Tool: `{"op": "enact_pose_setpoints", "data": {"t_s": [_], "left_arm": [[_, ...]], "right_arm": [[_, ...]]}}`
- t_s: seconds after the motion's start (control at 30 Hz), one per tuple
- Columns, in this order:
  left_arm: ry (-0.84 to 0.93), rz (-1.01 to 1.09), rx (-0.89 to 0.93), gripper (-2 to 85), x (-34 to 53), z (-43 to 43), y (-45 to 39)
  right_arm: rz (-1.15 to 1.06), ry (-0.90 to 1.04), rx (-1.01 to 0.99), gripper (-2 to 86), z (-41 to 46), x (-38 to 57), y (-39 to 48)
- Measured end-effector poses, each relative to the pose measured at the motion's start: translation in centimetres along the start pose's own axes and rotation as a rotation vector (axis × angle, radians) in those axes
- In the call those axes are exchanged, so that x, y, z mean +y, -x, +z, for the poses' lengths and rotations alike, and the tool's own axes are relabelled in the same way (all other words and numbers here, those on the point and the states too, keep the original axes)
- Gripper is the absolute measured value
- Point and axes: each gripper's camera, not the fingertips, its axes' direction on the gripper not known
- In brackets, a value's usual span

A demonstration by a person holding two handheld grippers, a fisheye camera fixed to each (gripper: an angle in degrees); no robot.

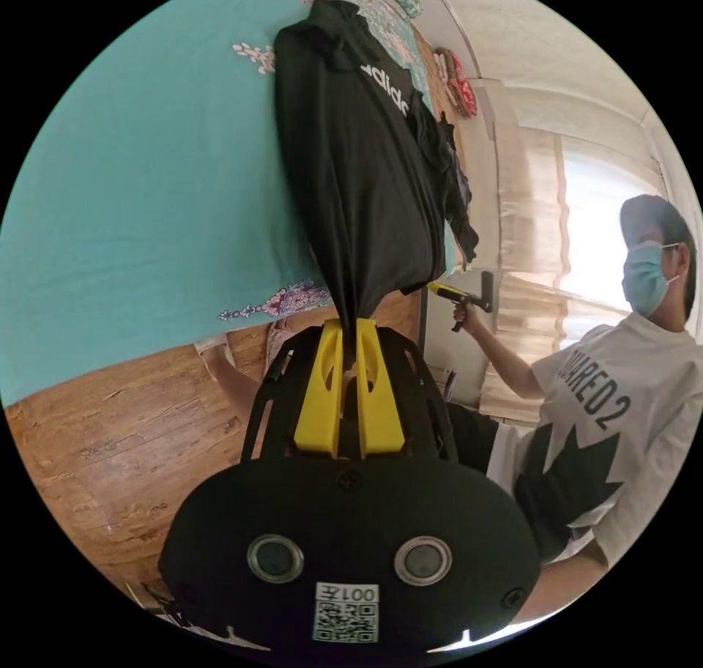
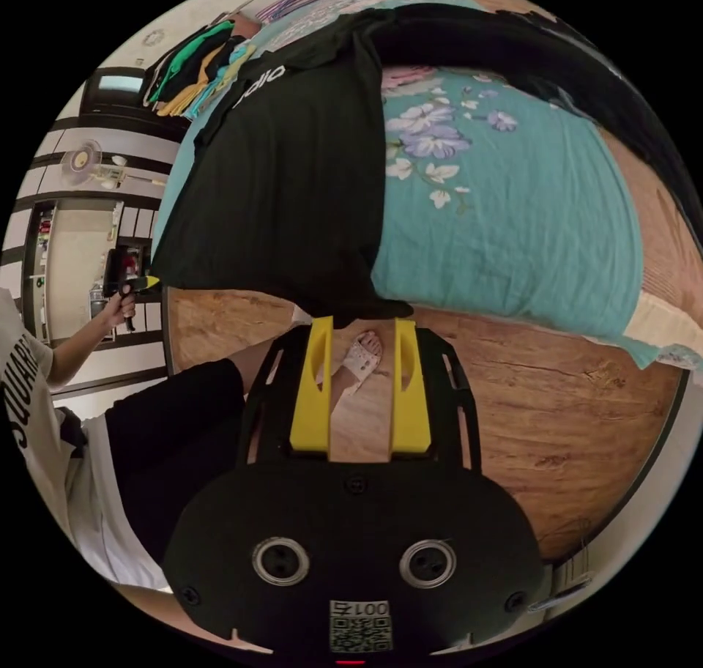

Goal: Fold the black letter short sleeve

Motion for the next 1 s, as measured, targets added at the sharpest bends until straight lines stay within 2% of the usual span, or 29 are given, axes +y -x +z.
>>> {"op": "enact_pose_setpoints", "data": {"t_s": [0.17,0.37,0.57,0.7,1.0], "left_arm": [[0.044,0.033,0.015,-1.5,-0.7,-0.6,0.6],[0.137,0.08,-0.047,-1.5,-2.2,-0.2,0.2],[0.131,0.096,-0.157,-1.5,-1.8,-0.8,0.0],[0.146,0.037,-0.129,-1.5,-0.5,-0.1,0.9],[0.279,-0.14,-0.086,-1.5,5.2,0.1,1.0]], "right_arm": [[-0.03,-0.072,-0.212,4.6,4.3,-1.0,-6.2],[-0.15,-0.036,-0.399,2.2,7.3,-1.1,-10.8],[-0.17,-0.038,-0.392,0.9,5.1,1.4,-13.3],[-0.195,-0.049,-0.363,0.8,3.3,2.6,-13.5],[-0.11,0.228,-0.475,0.7,7.2,6.3,-13.9]]}}
